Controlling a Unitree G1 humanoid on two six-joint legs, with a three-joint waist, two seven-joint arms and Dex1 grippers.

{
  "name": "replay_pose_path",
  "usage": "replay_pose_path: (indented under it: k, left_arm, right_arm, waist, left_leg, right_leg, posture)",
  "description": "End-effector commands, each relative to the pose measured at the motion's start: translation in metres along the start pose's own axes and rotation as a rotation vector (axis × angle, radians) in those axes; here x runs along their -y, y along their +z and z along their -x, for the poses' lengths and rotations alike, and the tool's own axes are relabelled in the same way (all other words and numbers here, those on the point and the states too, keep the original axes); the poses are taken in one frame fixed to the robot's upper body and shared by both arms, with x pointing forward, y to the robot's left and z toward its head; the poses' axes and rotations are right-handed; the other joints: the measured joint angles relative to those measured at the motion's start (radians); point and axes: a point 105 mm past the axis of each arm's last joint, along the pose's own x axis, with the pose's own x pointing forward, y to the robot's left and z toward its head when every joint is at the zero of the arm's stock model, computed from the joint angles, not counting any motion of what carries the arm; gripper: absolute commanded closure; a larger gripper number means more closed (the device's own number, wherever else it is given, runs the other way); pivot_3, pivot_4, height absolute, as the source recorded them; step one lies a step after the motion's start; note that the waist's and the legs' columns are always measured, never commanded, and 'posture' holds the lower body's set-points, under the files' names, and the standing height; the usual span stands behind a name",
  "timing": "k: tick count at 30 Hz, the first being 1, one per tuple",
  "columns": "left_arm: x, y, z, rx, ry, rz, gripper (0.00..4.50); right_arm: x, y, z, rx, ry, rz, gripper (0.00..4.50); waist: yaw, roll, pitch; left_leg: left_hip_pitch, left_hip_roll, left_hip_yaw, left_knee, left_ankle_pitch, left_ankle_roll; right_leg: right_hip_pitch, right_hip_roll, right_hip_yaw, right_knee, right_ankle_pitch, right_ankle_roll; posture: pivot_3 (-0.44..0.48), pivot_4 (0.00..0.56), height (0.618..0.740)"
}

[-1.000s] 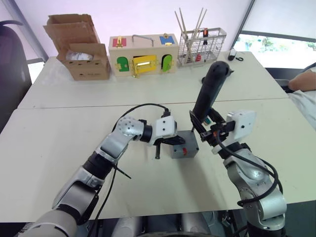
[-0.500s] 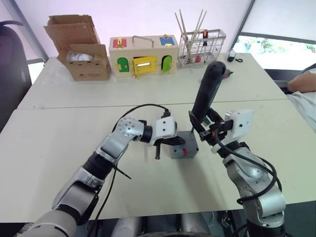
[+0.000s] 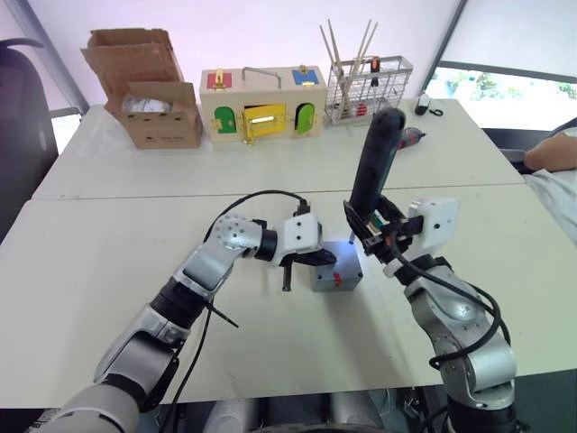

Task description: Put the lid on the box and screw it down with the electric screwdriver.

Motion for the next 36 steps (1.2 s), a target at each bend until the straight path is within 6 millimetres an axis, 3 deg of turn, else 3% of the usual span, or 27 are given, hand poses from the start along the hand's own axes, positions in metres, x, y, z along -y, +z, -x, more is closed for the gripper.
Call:
replay_pose_path:
  k: [1,4,10,13,15,20,21,23,24,27,32,36]
  left_arm:
    - [0.004,-0.012,-0.002,-0.046,-0.015,0.021,4.5]
    - [0.004,-0.012,-0.002,-0.045,-0.017,0.022,4.5]
    - [0.001,-0.004,-0.001,0.003,-0.014,0.034,4.5]
    - [-0.009,0.011,0.004,0.085,0.022,0.057,4.5]
    - [-0.025,0.031,0.014,0.204,0.068,0.109,4.5]
    - [-0.042,0.051,0.028,0.282,0.106,0.124,4.5]
    - [-0.044,0.053,0.031,0.29,0.107,0.125,4.5]
    - [-0.049,0.059,0.035,0.311,0.117,0.127,4.5]
    - [-0.053,0.063,0.037,0.324,0.132,0.117,4.5]
    - [-0.061,0.077,0.035,0.343,0.145,0.077,4.5]
    - [-0.038,0.1,0.018,0.36,-0.055,0.012,4.5]
    - [0.0,0.095,0.001,0.287,-0.25,-0.118,4.5]
  right_arm:
    - [-0.001,-0.02,0.007,-0.098,0.036,-0.044,2.68]
    - [0.001,0.003,0.01,-0.028,0.054,-0.023,2.68]
    - [0.004,0.078,0.013,0.164,0.18,-0.026,2.68]
    - [0.007,0.1,0.01,0.215,0.229,-0.161,2.68]
    - [0.007,0.111,0.01,0.226,0.296,-0.24,2.68]
    - [0.022,0.12,0.011,0.171,0.31,-0.257,2.68]
    - [0.031,0.122,0.009,0.165,0.278,-0.254,2.68]
    - [0.07,0.134,0.001,0.203,0.1,-0.359,2.68]
    - [0.096,0.137,-0.001,0.185,-0.015,-0.399,2.68]
    - [0.138,0.144,0.0,0.05,-0.13,-0.471,2.68]
    - [0.168,0.163,0.021,-0.117,-0.153,-0.349,2.68]
    - [0.165,0.152,0.039,-0.329,-0.068,-0.246,2.68]
  waist:
    - [0.001,0.001,0.001]
    - [0.002,0.005,0.003]
    - [0.001,0.015,0.016]
    - [0.0,0.017,0.018]
    - [0.0,0.017,0.021]
    - [-0.001,0.016,0.031]
    - [-0.002,0.016,0.031]
    - [-0.002,0.016,0.032]
    - [-0.003,0.016,0.032]
    - [0.014,0.018,0.036]
    - [0.02,0.019,0.036]
    - [0.017,0.021,0.038]
  left_leg:
    - [0.0,0.0,0.0,0.0,0.0,0.0]
    - [-0.001,0.0,0.0,0.0,0.0,0.0]
    - [-0.006,0.0,0.0,0.0,0.0,0.0]
    - [-0.015,0.0,0.0,0.0,0.002,-0.004]
    - [-0.022,0.0,-0.001,0.0,0.007,-0.011]
    - [-0.027,-0.001,-0.001,0.002,0.007,-0.011]
    - [-0.027,-0.001,-0.001,0.002,0.007,-0.011]
    - [-0.028,-0.001,0.0,0.003,0.007,-0.011]
    - [-0.028,-0.001,0.001,0.003,0.007,-0.01]
    - [-0.03,-0.002,0.001,0.005,0.009,-0.009]
    - [-0.038,-0.001,0.002,0.003,0.009,-0.009]
    - [-0.039,-0.001,0.006,0.001,0.007,-0.006]
  right_leg:
    - [0.0,0.0,0.0,0.0,0.0,0.0]
    - [-0.001,0.0,0.0,0.0,0.0,0.0]
    - [-0.002,-0.001,0.001,0.0,0.0,0.0]
    - [-0.012,0.0,0.0,0.003,0.0,0.0]
    - [-0.019,0.0,0.0,0.005,0.0,0.0]
    - [-0.022,0.0,-0.002,0.006,0.0,0.0]
    - [-0.022,0.0,-0.002,0.005,0.0,0.0]
    - [-0.022,0.0,-0.002,0.005,0.0,0.001]
    - [-0.022,0.0,-0.002,0.005,0.0,0.001]
    - [-0.023,-0.002,-0.003,0.006,0.001,0.0]
    - [-0.033,-0.001,-0.004,0.008,0.001,0.0]
    - [-0.036,-0.002,-0.004,0.011,0.001,0.0]
  posture:
    - [0.0,0.15,0.737]
    - [0.0,0.15,0.737]
    - [0.0,0.15,0.737]
    - [0.0,0.15,0.737]
    - [0.0,0.15,0.737]
    - [0.0,0.15,0.737]
    - [0.0,0.15,0.737]
    - [0.0,0.15,0.737]
    - [0.0,0.15,0.737]
    - [0.0,0.15,0.737]
    - [0.0,0.15,0.737]
    - [0.0,0.15,0.737]
